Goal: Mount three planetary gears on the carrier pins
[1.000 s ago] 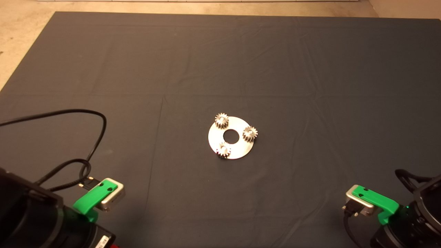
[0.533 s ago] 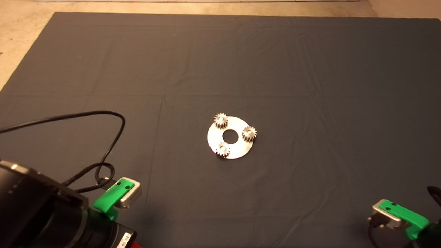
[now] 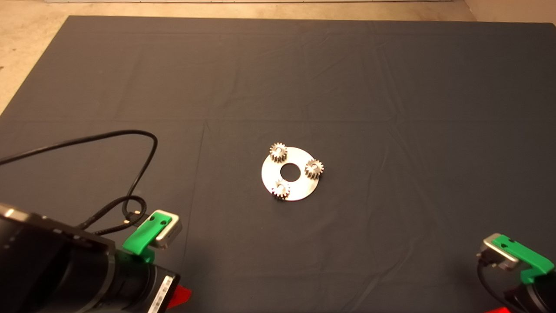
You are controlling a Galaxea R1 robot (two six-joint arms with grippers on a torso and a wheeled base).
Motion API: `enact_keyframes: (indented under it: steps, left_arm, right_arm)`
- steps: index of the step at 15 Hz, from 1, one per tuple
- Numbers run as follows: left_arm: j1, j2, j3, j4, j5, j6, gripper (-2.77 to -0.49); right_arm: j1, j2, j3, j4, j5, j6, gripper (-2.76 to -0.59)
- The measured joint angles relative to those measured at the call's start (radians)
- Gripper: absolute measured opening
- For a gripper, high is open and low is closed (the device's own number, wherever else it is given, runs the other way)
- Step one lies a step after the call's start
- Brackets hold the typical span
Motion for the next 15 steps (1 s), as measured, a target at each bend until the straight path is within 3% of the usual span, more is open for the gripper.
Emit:
enact_keyframes:
  steps: [2,3,4,5,13,15]
  left_arm:
    - [0.0,0.0,0.0,0.033,0.0,-0.007,-1.35]
    - [0.001,0.003,0.0,0.043,0.001,-0.015,-1.35]
    - [0.003,0.009,0.0,0.051,0.0,-0.02,-1.35]
    - [0.003,0.011,0.0,0.056,-0.001,-0.026,-1.35]
    - [0.031,0.039,0.0,0.102,0.0,-0.11,-1.35]
    - [0.07,0.044,0.0,0.138,0.0,-0.134,-1.35]
  right_arm:
    - [-0.047,-0.004,0.0,-0.118,0.052,-0.003,-0.62]
    - [-0.072,-0.006,0.0,-0.162,0.078,-0.003,-0.62]
    - [-0.094,-0.007,0.0,-0.187,0.102,-0.005,-0.62]
    - [-0.104,-0.014,0.0,-0.193,0.112,-0.007,-0.62]
    - [-0.104,-0.021,0.0,-0.208,0.119,-0.037,-0.62]
    - [-0.103,-0.03,0.0,-0.208,0.125,-0.044,-0.62]
